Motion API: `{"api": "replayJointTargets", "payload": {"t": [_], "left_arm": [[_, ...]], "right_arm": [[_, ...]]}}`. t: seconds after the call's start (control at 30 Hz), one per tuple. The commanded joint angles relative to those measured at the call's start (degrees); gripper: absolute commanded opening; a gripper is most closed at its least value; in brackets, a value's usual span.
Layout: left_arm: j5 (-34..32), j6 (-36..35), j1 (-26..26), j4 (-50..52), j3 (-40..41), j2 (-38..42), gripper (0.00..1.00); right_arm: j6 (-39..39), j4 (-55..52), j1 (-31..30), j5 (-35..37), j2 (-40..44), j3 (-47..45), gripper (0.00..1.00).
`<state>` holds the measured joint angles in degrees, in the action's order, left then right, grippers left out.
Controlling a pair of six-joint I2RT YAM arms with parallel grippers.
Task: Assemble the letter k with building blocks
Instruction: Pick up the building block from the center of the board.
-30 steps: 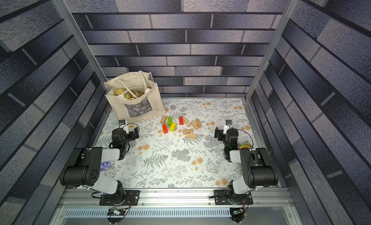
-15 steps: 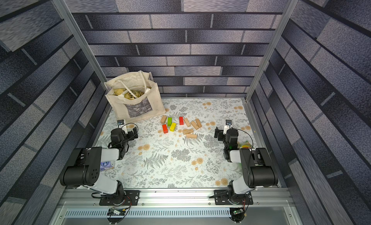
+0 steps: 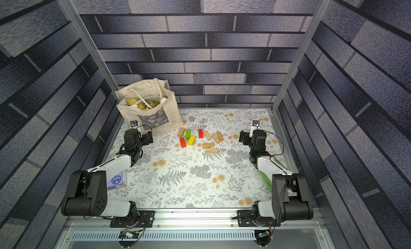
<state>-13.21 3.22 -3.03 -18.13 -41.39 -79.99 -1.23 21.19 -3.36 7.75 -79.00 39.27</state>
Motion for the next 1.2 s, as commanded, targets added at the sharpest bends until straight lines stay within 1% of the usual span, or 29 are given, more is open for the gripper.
{"api": "replayJointTargets", "payload": {"t": [0.0,0.1,0.17,0.23,0.33,0.4,0.43,0.5,0.6,0.83,0.87,0.97,1.17], "left_arm": [[-7.6,3.52,-4.17,20.91,-8.23,1.59,1.0],[-7.05,6.53,-7.62,32.51,-15.25,0.04,1.0],[-5.93,8.62,-9.79,37.01,-17.36,-0.24,0.99],[-4.24,12.4,-11.5,40.89,-18.88,-0.58,0.98],[3.5,20.74,-11.87,45.1,-20.56,-2.16,0.93],[8.98,24.39,-12.23,45.36,-20.98,-3.37,0.89],[10.78,26.0,-12.71,45.56,-21.48,-4.14,0.88],[12.39,27.88,-13.89,46.21,-23.0,-5.97,0.88],[12.8,29.03,-15.35,47.46,-25.95,-9.23,0.86],[13.15,31.73,-17.73,51.53,-33.23,-16.57,0.76],[12.68,32.07,-18.02,52.69,-34.3,-17.71,0.73],[11.52,33.29,-19.19,54.54,-36.66,-20.21,0.71],[11.35,35.43,-20.91,54.14,-39.3,-24.41,0.65]], "right_arm": [[-3.4,-18.71,-1.0,-0.78,-0.42,5.48,1.0],[-7.18,-26.17,-1.92,-2.3,-1.01,9.45,1.0],[-9.11,-29.32,-2.69,-5.42,-0.48,10.89,1.0],[-11.32,-31.48,-3.69,-8.01,0.6,11.64,1.0],[-17.28,-33.31,-5.32,-11.93,2.07,11.88,1.0],[-20.57,-33.0,-6.95,-14.48,2.82,11.2,1.0],[-21.91,-32.65,-7.99,-14.98,3.26,10.64,1.0],[-24.08,-31.74,-10.11,-14.95,3.83,9.45,1.0],[-26.77,-29.06,-12.59,-15.84,3.88,7.52,1.0],[-31.63,-22.24,-15.14,-24.0,0.29,6.87,1.0],[-31.98,-21.61,-15.47,-24.62,-0.1,6.9,1.0],[-32.71,-20.58,-16.64,-26.32,-1.17,7.38,1.0],[-33.44,-19.13,-19.16,-30.91,-2.66,8.86,1.0]]}}
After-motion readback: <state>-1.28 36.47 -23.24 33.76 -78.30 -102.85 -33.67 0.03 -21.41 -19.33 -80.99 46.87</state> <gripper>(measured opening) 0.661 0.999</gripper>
